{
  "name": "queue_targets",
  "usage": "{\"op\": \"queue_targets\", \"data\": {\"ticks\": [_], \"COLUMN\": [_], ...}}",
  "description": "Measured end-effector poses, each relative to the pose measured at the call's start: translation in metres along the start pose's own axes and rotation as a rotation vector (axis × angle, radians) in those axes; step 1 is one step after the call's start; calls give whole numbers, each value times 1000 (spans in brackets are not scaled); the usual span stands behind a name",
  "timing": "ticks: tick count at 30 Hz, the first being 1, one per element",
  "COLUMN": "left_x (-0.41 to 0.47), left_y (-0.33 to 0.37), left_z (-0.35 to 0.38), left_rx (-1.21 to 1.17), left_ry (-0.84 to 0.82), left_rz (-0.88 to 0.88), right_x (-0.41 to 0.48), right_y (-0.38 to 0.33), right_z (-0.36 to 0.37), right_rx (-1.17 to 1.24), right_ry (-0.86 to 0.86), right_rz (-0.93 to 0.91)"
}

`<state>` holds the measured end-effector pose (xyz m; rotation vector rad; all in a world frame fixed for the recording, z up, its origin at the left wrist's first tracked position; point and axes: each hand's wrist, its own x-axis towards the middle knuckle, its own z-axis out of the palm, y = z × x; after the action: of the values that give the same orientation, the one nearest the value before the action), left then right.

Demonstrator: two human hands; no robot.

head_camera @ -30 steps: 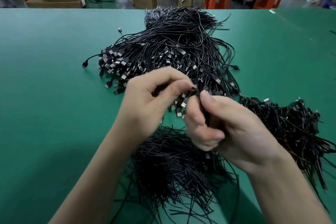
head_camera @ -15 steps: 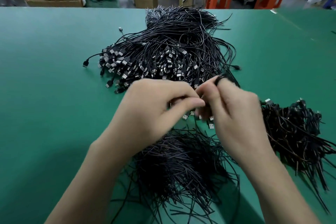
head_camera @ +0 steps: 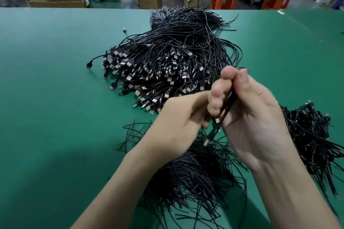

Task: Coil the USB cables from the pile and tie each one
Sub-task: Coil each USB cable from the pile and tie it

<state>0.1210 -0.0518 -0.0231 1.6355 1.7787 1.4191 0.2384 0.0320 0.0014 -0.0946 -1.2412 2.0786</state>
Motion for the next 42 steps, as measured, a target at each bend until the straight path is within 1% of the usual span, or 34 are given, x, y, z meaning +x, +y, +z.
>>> {"op": "queue_targets", "data": {"ticks": [3, 5, 7, 9, 10, 11, 12, 13, 14, 15, 16, 17, 20, 21, 22, 24, 26, 30, 32, 35, 38, 40, 42], "left_x": [1, 1, 0, -2, -2, -1, 0, 1, 1, 1, 1, 0, -1, -1, -1, -1, -1, -2, -1, 1, 2, 2, 2], "left_y": [5, 10, 13, 17, 20, 22, 24, 25, 25, 24, 22, 19, 9, 7, 5, 2, 0, 0, 2, 6, 9, 9, 10], "left_z": [1, -1, -5, -8, -10, -13, -18, -24, -31, -39, -48, -56, -69, -70, -72, -73, -70, -65, -59, -44, -34, -33, -37], "left_rx": [148, 116, 108, 167, 205, 256, 315, 376, 427, 458, 456, 407, 112, 55, 25, -1, -6, 114, 108, 120, 136, 111, 73], "left_ry": [-52, -110, -159, -205, -224, -228, -213, -175, -119, -54, 9, 70, 227, 261, 273, 222, 99, -138, -184, -138, -45, 9, 68], "left_rz": [-28, -59, -69, -45, -23, 5, 38, 70, 94, 113, 124, 121, 29, 9, -2, -8, -8, 73, 114, 196, 252, 248, 221], "right_x": [-2, -4, -4, -3, -3, -3, -3, -2, -2, 0, 1, 1, -1, -2, -2, -1, -1, -1, -2, -4, -5, -5, -4], "right_y": [3, 5, 6, 5, 5, 5, 4, 5, 5, 5, 5, 5, 5, 5, 5, 7, 10, 16, 18, 17, 19, 18, 14], "right_z": [2, 2, 2, -2, -5, -9, -12, -15, -19, -21, -23, -23, -21, -20, -19, -14, -10, -1, 3, 7, 8, 8, 4], "right_rx": [-417, -638, -701, -745, -830, -966, -1132, -1294, -1416, -1469, -1454, -1375, -972, -853, -761, -653, -589, -527, -516, -534, -509, -498, -558], "right_ry": [69, 88, 120, 176, 208, 229, 231, 211, 170, 121, 78, 45, -38, -57, -70, -75, -8, 161, 209, 253, 232, 174, 21], "right_rz": [-195, -343, -396, -404, -421, -439, -435, -380, -277, -152, -38, 51, 206, 237, 262, 283, 262, 251, 268, 266, 256, 251, 194]}}
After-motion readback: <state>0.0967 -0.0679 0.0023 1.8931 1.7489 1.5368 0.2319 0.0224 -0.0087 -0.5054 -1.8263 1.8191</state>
